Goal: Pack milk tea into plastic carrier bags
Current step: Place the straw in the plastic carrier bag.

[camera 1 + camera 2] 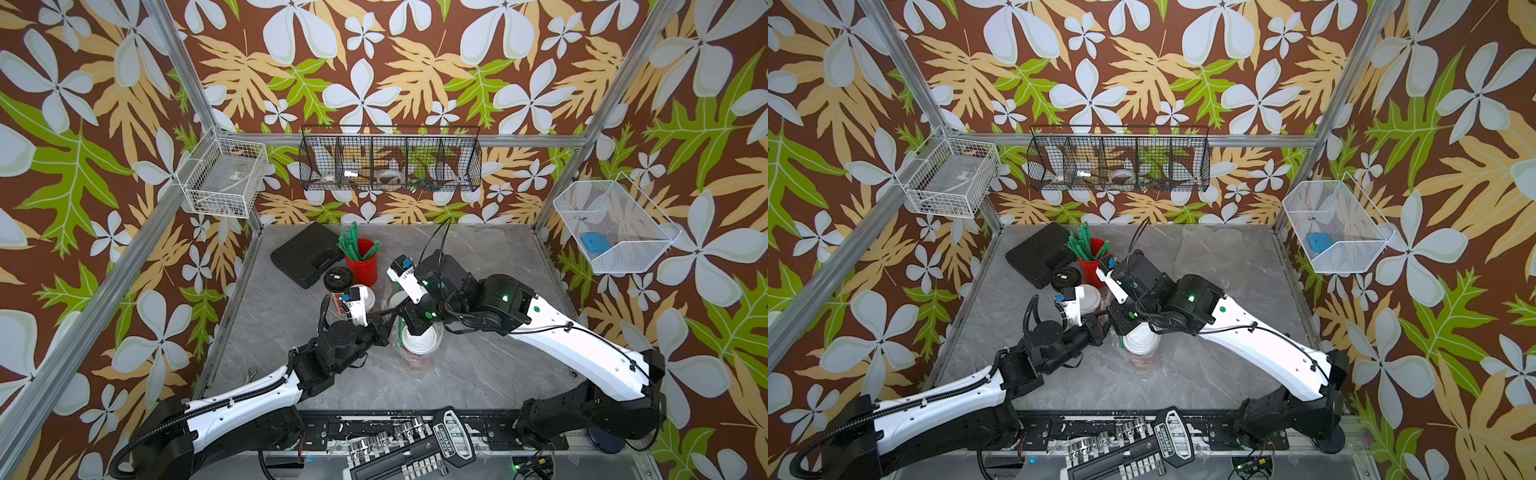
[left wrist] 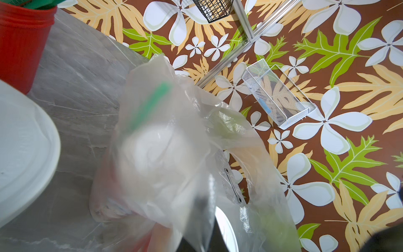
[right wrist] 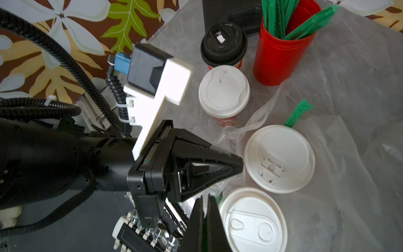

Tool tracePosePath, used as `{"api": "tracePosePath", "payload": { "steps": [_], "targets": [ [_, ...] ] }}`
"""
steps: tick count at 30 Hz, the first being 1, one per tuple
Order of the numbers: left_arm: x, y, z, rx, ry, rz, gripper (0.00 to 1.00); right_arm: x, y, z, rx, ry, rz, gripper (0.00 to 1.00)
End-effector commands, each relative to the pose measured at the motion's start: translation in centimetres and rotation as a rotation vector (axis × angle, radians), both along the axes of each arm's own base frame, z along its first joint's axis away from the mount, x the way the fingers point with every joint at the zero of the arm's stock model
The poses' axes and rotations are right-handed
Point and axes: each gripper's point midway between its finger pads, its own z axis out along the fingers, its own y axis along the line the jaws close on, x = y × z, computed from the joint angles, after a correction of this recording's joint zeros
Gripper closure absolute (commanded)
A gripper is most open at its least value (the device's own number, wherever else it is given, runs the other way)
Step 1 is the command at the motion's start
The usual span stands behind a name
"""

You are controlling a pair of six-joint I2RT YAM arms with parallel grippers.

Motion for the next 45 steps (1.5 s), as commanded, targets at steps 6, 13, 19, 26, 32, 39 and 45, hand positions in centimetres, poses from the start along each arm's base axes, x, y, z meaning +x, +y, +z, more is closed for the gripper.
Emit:
{"api": "tracePosePath", "payload": {
  "steps": [6,13,19,26,32,39,45],
  "targets": [
    [0.1,0.2,1.3,-0.037,-0.031,0.008,1.00,0.7,0.7,-0.4,0.088,0.015,-0.069,1.00],
    [0.1,0.5,1.3,-0.031,-0.032,0.024,1.00,-0.2,-1.4,-0.5,-0.050,0.023,-0.041,1.00],
    [0.3,0.8,1.3,-0.026,-0.036,0.040,1.00,-1.2,-2.8,-1.3,-0.156,0.056,-0.001,1.00],
    [0.4,0.7,1.2,-0.019,-0.032,0.042,1.00,-2.3,-3.2,-3.5,-0.240,0.118,0.054,1.00],
    [0.6,0.9,1.1,-0.012,-0.030,0.056,1.00,-2.9,-3.1,-4.9,-0.258,0.146,0.075,1.00],
    [0.6,1.5,1.3,-0.004,-0.038,0.079,1.00,-3.7,-2.5,-6.9,-0.238,0.197,0.097,1.00],
    [0.7,1.3,1.2,0.000,-0.034,0.073,1.00,-3.6,-1.9,-6.7,-0.201,0.195,0.095,1.00]
  ]
}}
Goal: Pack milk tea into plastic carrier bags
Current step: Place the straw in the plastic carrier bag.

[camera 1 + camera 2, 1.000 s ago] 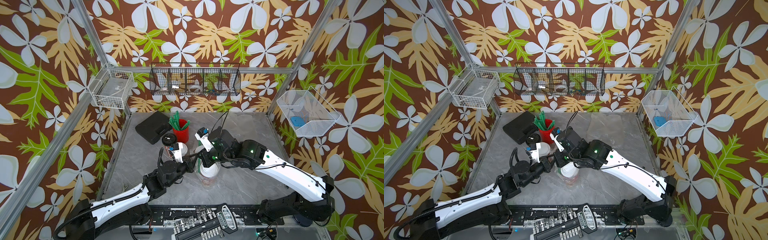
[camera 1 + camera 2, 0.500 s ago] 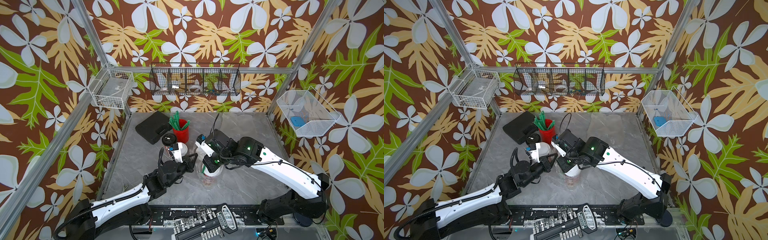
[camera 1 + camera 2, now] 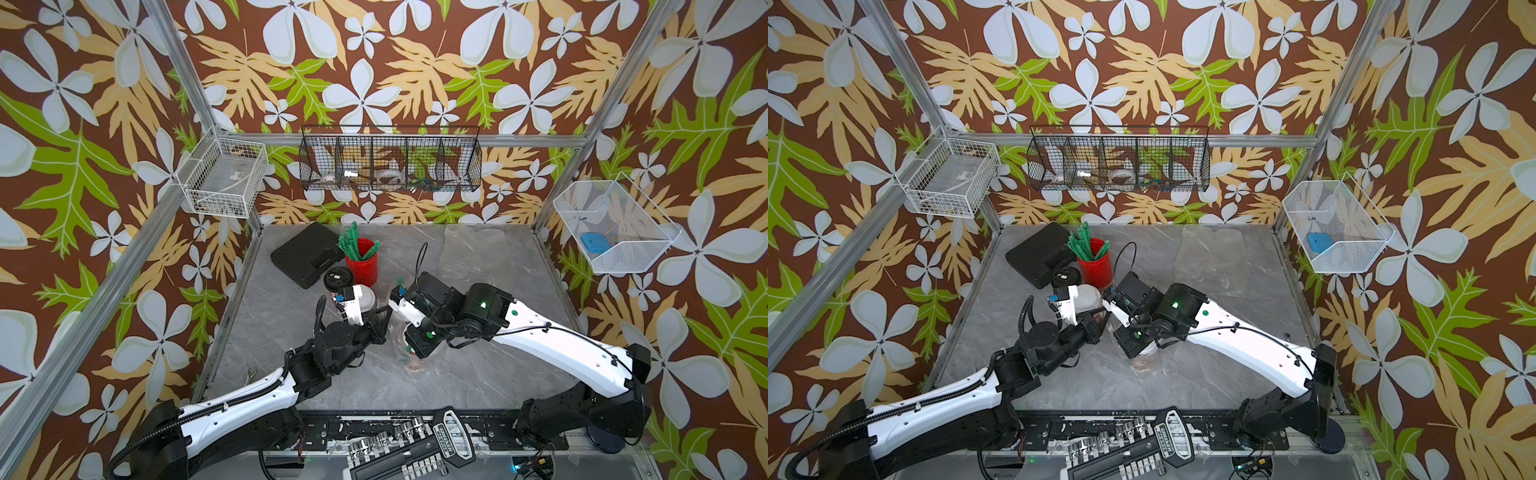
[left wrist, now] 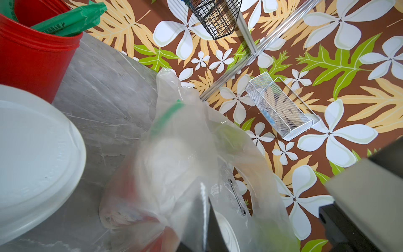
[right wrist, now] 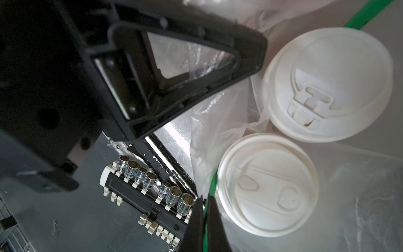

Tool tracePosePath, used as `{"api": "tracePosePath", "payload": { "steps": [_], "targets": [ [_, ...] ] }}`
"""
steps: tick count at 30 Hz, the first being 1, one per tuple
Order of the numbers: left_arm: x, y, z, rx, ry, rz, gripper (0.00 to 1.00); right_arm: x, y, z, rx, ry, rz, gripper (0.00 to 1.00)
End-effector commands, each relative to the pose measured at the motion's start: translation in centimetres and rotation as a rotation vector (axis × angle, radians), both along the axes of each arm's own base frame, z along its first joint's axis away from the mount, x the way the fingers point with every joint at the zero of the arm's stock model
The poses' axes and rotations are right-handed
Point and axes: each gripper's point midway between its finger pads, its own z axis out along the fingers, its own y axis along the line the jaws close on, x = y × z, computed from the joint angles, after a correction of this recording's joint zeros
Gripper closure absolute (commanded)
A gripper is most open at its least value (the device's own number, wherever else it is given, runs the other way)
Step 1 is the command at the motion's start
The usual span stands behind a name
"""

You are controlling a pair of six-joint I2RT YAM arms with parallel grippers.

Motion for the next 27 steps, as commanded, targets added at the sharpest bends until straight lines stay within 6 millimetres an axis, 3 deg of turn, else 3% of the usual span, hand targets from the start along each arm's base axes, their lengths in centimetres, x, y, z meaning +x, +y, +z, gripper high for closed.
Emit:
{"api": "tracePosePath", "payload": {
  "steps": [1,5,9,13,18,23,27],
  "targets": [
    [0.2,0.0,0.6,-0.004,-0.016,0.007,1.00,-0.1,1.0,0.3,0.060,0.013,0.004,1.00],
    [0.2,0.1,0.6,-0.003,-0.018,0.010,1.00,-0.9,1.1,-1.8,0.029,0.068,0.012,1.00],
    [0.2,0.2,0.7,0.000,-0.021,0.015,1.00,-1.4,0.7,-3.1,0.010,0.097,0.012,0.88],
    [0.3,0.1,0.7,0.000,-0.019,0.013,1.00,-1.2,0.3,-3.0,-0.003,0.082,0.004,0.74],
    [0.3,-0.1,0.5,0.001,-0.016,0.009,1.00,-0.3,0.3,-0.1,0.040,0.012,-0.017,0.53],
    [0.2,-0.1,0.5,0.003,-0.016,0.005,1.00,0.9,0.0,5.6,0.159,-0.120,-0.054,0.36],
    [0.2,0.0,0.3,0.006,-0.013,0.006,1.00,3.1,-2.9,7.7,0.166,-0.241,-0.177,0.28]
  ]
}}
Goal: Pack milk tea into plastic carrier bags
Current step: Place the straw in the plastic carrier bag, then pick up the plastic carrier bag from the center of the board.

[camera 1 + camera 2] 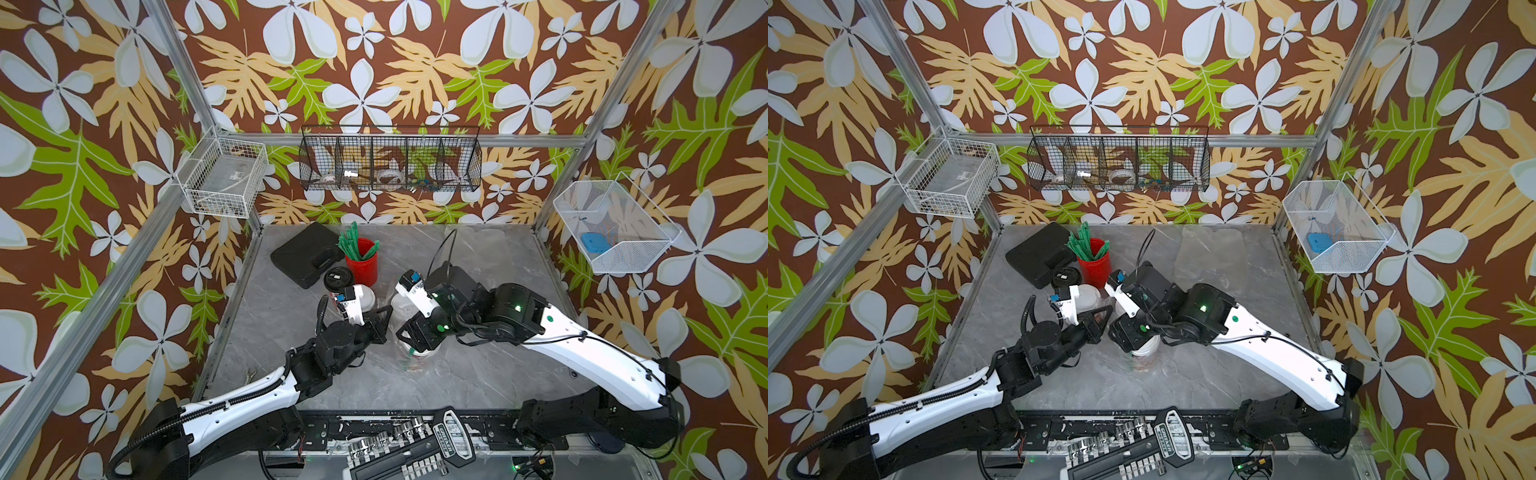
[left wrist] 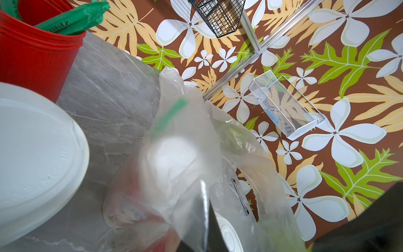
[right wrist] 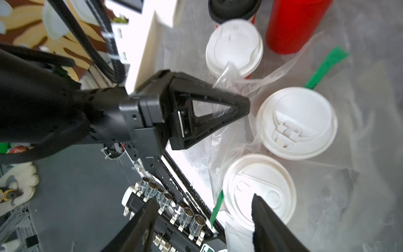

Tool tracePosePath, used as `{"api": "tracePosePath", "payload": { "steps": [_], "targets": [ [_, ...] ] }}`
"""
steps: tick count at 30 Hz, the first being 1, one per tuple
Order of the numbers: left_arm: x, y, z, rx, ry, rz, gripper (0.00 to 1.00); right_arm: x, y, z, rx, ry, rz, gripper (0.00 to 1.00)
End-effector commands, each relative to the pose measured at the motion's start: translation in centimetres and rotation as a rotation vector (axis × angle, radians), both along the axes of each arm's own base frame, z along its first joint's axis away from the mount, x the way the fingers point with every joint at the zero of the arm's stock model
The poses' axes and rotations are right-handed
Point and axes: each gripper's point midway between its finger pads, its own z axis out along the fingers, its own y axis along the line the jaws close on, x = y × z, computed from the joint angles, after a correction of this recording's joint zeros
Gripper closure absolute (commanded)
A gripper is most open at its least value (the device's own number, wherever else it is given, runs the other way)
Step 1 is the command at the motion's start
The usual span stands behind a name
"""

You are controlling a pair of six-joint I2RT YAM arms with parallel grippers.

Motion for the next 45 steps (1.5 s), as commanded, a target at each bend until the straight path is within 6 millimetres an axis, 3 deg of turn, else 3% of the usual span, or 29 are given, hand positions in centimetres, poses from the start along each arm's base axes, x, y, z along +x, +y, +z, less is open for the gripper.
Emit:
{"api": "tracePosePath", "payload": {
  "steps": [1,4,6,10,14,17,25,32,45],
  "targets": [
    [0.1,0.0,0.6,-0.007,-0.018,0.000,1.00,2.9,-3.5,0.5,-0.036,-0.086,-0.179,0.26],
    [0.0,-0.1,0.7,-0.008,-0.018,-0.003,1.00,4.6,-6.9,-0.5,-0.045,-0.079,-0.309,0.24],
    [0.0,-0.1,0.6,-0.006,-0.017,-0.002,1.00,5.1,-8.2,-1.4,-0.059,-0.085,-0.358,0.16],
    [0.1,-0.1,0.5,-0.004,-0.015,-0.002,1.00,5.4,-8.0,-3.4,-0.060,-0.063,-0.353,0.08],
    [0.2,-0.5,0.5,0.003,-0.016,-0.009,1.00,6.1,-8.0,-5.9,-0.103,-0.028,-0.361,0.07],
    [0.4,-0.8,0.5,0.011,-0.017,-0.015,1.00,7.1,-8.5,-7.2,-0.110,-0.004,-0.390,0.16],
    [1.0,-1.4,0.5,0.045,-0.022,-0.010,1.00,8.6,-7.0,-7.1,-0.020,0.002,-0.366,0.64],
    [1.6,-1.9,0.7,0.075,-0.029,-0.002,1.00,9.0,-5.9,-7.2,-0.009,0.014,-0.341,0.88],
    [2.9,-2.3,1.4,0.099,-0.047,0.010,1.00,10.2,-5.3,-6.1,-0.009,-0.020,-0.335,1.00]
  ]
}}
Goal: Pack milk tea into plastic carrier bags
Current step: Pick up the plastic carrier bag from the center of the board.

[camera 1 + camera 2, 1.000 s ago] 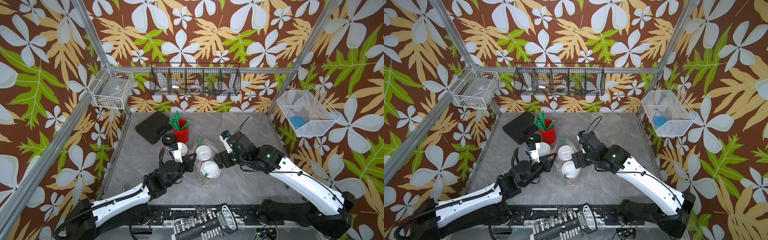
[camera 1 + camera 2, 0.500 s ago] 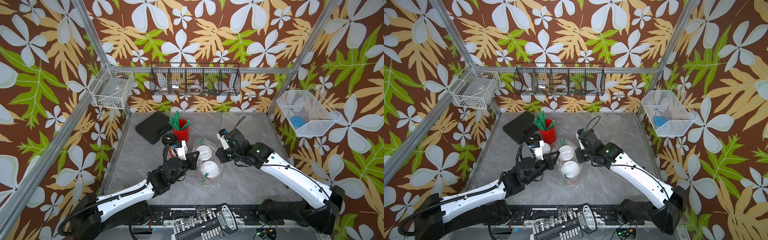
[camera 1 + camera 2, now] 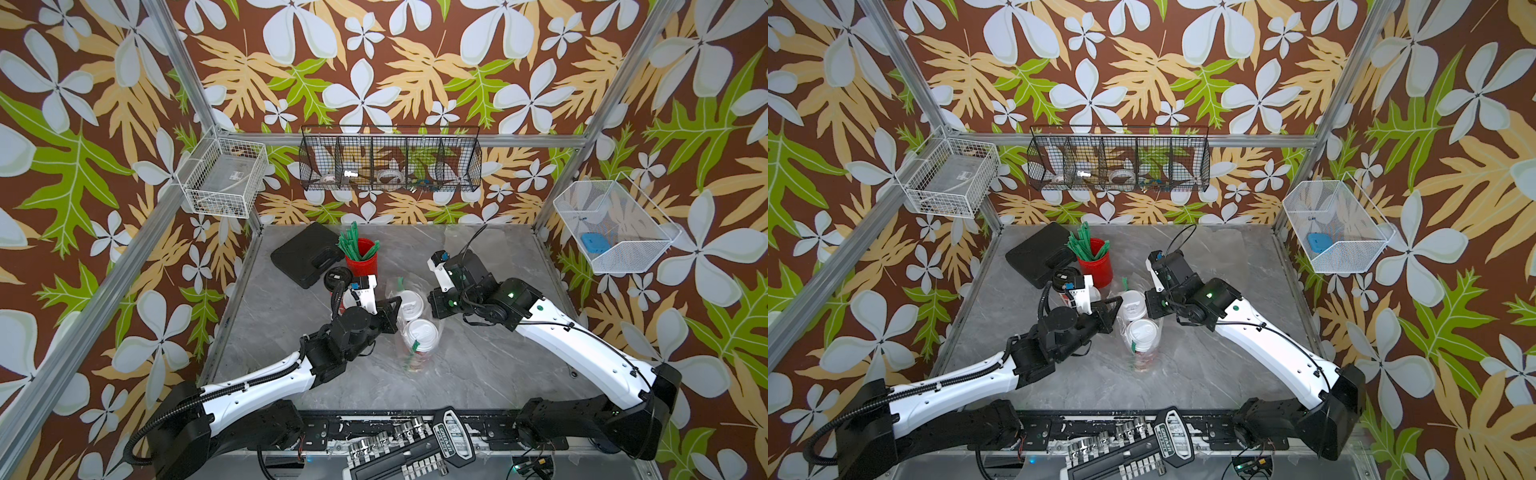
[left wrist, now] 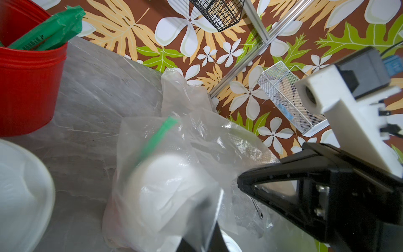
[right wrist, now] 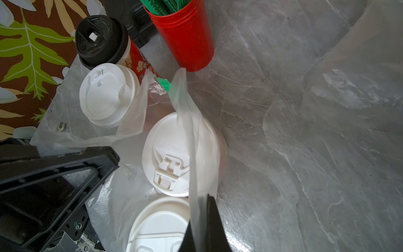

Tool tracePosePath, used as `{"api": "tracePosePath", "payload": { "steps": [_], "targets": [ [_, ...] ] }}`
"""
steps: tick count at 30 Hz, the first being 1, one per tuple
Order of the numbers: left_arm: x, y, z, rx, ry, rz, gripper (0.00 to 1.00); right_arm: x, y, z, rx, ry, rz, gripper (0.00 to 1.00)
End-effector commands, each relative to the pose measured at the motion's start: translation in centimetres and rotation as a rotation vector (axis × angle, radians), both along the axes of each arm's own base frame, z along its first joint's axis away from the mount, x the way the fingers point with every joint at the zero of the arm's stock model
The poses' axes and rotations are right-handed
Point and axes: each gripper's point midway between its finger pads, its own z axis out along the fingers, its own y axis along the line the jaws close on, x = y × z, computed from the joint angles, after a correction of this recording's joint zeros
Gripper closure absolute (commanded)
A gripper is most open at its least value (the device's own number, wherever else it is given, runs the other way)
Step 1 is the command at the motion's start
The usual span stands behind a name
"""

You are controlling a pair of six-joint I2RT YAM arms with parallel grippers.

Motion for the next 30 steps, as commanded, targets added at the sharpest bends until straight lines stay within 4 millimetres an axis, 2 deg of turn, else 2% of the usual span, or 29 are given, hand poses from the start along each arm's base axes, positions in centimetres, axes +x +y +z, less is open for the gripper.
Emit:
{"api": "tracePosePath", "payload": {
  "steps": [1,8,14,25,30],
  "targets": [
    [0.5,0.1,0.9,0.001,-0.032,0.010,1.00,0.6,0.1,0.5,0.000,-0.028,0.002,1.00],
    [2.1,-0.4,1.8,0.033,-0.062,0.018,1.00,2.7,-0.7,1.1,-0.002,-0.063,-0.046,1.00],
    [4.6,-0.7,2.6,0.079,-0.091,0.020,1.00,5.6,-1.1,2.2,0.006,-0.114,-0.074,1.00],
    [11.5,-2.0,2.8,0.094,-0.093,-0.009,1.00,12.8,-1.1,2.5,0.015,-0.143,-0.105,1.00],
    [15.1,-2.1,3.2,0.084,-0.095,-0.015,1.00,16.3,-0.5,3.6,0.037,-0.169,-0.105,1.00]
  ]
}}
